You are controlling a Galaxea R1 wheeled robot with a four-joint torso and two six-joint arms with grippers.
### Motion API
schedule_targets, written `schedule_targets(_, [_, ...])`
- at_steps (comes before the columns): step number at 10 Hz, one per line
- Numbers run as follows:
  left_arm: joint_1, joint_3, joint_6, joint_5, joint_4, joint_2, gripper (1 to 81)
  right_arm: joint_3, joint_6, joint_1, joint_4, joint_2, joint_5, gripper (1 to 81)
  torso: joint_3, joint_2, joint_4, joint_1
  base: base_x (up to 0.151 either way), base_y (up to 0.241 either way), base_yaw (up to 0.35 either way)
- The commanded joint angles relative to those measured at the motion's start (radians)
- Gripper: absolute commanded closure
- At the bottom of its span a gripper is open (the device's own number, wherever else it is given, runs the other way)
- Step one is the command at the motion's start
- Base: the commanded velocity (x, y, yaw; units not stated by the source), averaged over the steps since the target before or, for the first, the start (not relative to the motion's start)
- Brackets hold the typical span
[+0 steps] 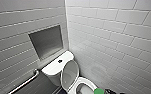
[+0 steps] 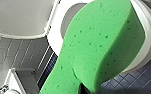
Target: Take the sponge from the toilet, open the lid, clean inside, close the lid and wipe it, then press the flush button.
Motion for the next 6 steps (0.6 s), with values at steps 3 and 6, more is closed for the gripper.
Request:
schedule_targets(3, [0.003, 0.0, 0.002, 0.078, -0.01, 0.003, 1.0, -0.005, 0.001, 0.215, 0.023, -0.001, -0.071, 81.1, 0.0, -0.148, 0.0, 0.095, 0.0, 0.0, 0.0])
schedule_targets(6, [0.003, 0.0, 0.002, 0.078, -0.01, 0.006, 1.0, -0.005, 0.001, 0.245, 0.028, 0.005, -0.071, 81.1, -0.056, -0.261, 0.0, 0.165, 0.0, 0.0, 0.0])
